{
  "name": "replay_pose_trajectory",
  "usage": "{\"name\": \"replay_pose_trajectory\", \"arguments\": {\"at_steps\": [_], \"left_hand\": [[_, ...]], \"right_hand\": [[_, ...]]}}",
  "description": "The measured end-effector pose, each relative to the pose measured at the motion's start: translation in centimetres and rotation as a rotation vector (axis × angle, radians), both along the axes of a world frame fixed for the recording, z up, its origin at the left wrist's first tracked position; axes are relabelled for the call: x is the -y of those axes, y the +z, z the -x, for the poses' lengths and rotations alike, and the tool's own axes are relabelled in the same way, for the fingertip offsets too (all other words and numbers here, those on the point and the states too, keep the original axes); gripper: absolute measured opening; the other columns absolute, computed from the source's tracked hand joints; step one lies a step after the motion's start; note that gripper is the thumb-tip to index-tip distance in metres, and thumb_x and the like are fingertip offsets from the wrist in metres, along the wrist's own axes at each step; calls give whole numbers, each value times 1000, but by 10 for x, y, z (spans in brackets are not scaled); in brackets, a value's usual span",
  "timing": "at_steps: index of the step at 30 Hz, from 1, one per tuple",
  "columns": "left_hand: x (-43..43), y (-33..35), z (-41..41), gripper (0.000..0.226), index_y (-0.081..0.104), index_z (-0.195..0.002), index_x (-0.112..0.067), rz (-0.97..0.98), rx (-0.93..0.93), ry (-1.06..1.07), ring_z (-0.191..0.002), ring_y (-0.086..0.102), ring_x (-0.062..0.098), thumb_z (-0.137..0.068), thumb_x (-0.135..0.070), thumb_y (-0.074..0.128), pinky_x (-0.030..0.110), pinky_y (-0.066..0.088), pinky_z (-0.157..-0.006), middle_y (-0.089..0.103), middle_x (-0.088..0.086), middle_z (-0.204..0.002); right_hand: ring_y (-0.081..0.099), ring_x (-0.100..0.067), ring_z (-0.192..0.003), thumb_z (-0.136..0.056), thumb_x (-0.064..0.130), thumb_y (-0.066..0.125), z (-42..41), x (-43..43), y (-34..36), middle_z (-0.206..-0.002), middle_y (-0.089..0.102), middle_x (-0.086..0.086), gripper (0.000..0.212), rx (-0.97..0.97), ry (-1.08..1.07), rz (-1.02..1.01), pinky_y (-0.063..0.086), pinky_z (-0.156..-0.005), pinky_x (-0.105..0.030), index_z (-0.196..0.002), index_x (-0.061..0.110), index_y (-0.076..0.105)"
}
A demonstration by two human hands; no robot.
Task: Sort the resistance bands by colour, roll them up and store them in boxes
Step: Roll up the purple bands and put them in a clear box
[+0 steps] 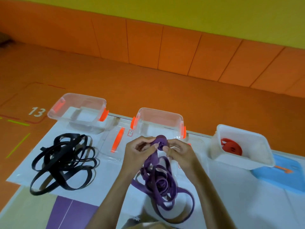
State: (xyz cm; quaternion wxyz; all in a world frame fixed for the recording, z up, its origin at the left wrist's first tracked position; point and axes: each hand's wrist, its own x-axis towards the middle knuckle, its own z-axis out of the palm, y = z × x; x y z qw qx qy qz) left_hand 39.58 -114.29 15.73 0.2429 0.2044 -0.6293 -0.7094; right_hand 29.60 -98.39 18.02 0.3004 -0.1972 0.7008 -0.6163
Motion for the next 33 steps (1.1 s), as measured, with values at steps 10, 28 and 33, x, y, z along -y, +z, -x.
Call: {"name": "replay_pose_trajectory", "arguments": {"at_steps": [10, 28, 33], "left_hand": [[40, 11, 11, 27, 84, -107, -20, 18, -6, -243, -103, 76, 16, -84, -7, 87, 28, 60, -92, 80, 3, -107], [75, 5, 3, 21, 83, -96, -25, 150, 14, -263, -94, 78, 16, -79, -15, 93, 27, 61, -85, 82, -2, -97], [75, 14, 3, 22, 83, -102, -26, 184, -19, -297, -104, 76, 16, -85, -12, 88, 28, 60, -93, 81, -5, -107]], "right_hand": [[78, -38, -96, -97, 26, 72, -1, 23, 0, -102, 79, -20, 20, 141, -100, 171, 64, -85, -38, -112, 13, 69], [77, -30, -102, -92, 13, 80, -19, 42, -11, -106, 79, -8, 18, 6, -93, 73, 64, -89, -43, -109, 17, 76], [80, -36, -81, -85, 19, 84, -10, 43, 8, -93, 78, -14, 14, 1, -153, 129, 65, -73, -32, -96, 20, 75]]}}
